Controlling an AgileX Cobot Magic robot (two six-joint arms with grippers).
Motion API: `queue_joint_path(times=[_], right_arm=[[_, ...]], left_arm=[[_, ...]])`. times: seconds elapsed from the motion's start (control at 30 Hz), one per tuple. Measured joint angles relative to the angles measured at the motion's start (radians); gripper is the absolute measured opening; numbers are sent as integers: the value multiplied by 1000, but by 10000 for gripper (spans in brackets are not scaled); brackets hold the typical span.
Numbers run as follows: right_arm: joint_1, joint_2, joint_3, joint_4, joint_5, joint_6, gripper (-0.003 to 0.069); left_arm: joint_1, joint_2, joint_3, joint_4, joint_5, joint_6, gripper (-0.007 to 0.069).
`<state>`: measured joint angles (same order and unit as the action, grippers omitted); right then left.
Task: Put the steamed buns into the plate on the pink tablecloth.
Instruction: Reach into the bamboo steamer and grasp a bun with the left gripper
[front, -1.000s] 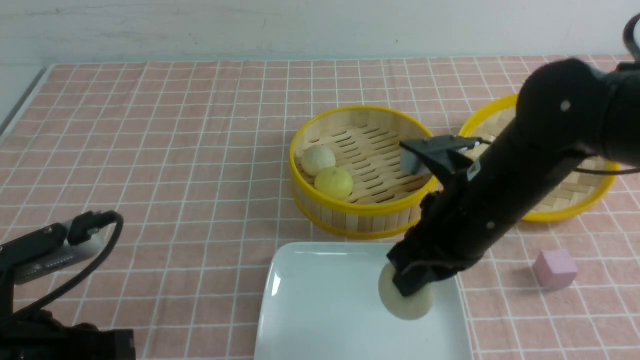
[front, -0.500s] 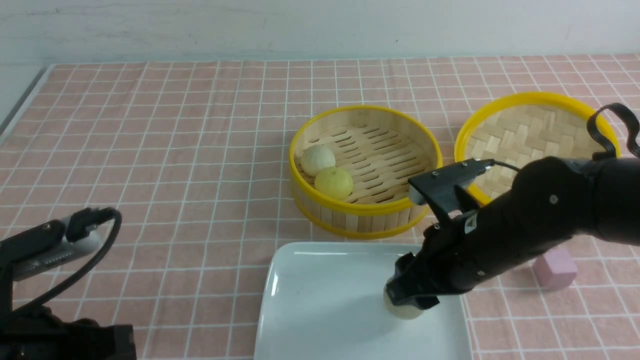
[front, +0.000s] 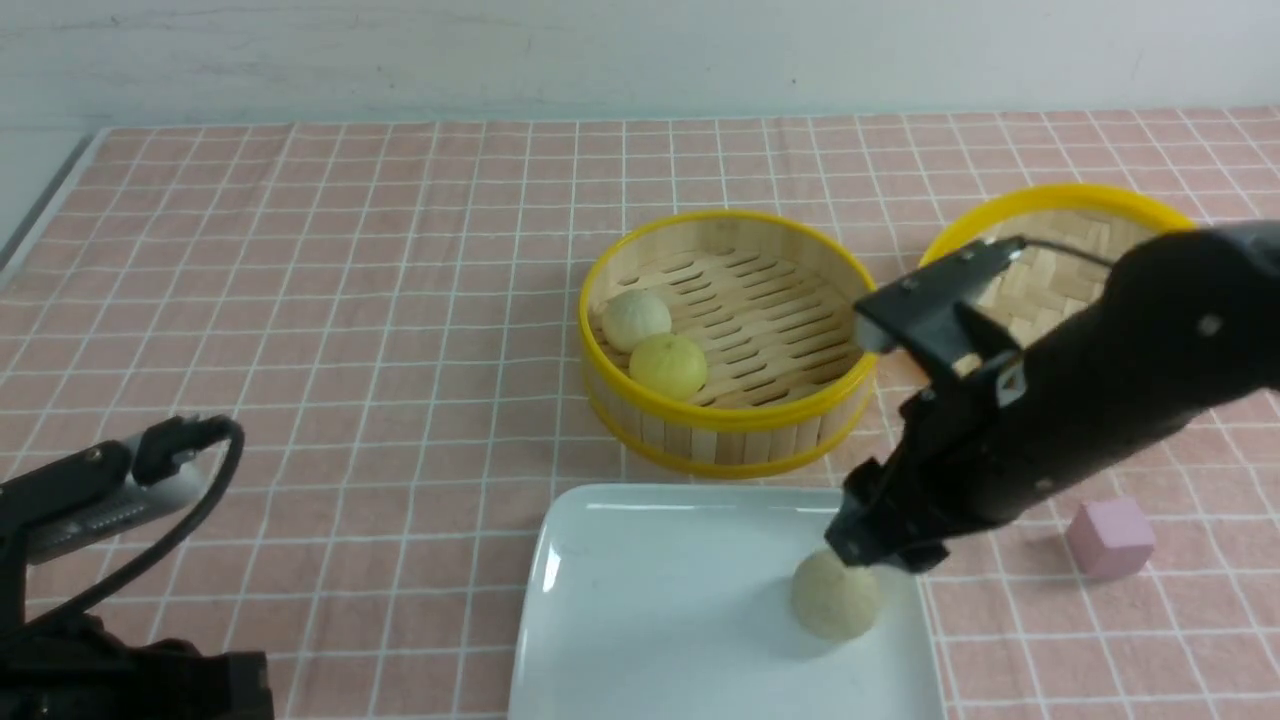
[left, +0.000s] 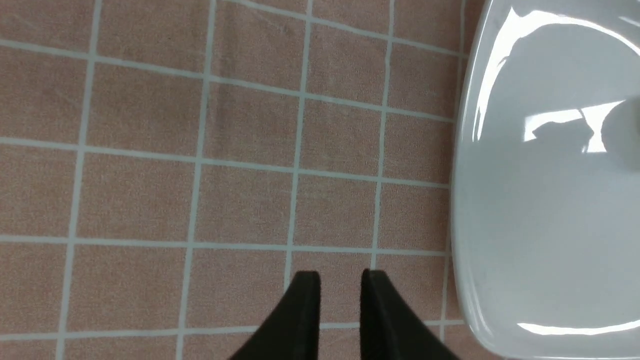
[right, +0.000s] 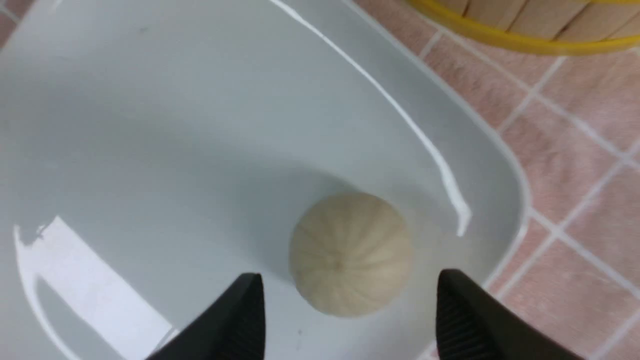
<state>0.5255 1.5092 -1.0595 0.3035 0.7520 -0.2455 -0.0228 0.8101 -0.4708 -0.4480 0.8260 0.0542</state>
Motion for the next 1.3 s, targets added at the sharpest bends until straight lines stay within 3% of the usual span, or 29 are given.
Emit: queue_joint_path(times=[0.13, 0.17, 0.3, 0.37, 0.47, 0.6, 0.73, 0.87, 1.03, 1.23, 1.3], right_arm=[[-48, -93, -92, -54, 186, 47, 445], [-74, -141, -133, -94, 288, 94, 427], [-123, -262, -139, -192, 443, 208, 360], [-138, -325, -114, -248, 467, 263, 318], [-149, -430, -27, -359, 481, 326, 225], [-151, -585, 103, -459, 490, 396, 112], [-151, -743, 242, -479, 487, 423, 12], [-151, -837, 335, -478, 433, 426, -14], [-151, -957, 452, -476, 336, 430, -16], [-151, -1002, 494, -465, 275, 430, -16], [-151, -1003, 504, -460, 245, 430, -16]], left_arm=[[0, 0, 0, 0, 5, 0, 157], [0, 0, 0, 0, 0, 0, 157], [0, 22, -11, -24, -85, -73, 157], [0, 58, -47, -56, -130, -105, 157], [0, 151, -162, -68, -112, -54, 137], [0, 309, -364, -93, 15, 10, 58], [-32, 492, -556, -132, 121, 86, 11], [-112, 597, -704, -139, 168, 140, 12], [-288, 732, -955, -138, 177, 152, 46], [-421, 879, -1091, -125, 178, 150, 107], [-470, 952, -1138, -67, 180, 97, 154]])
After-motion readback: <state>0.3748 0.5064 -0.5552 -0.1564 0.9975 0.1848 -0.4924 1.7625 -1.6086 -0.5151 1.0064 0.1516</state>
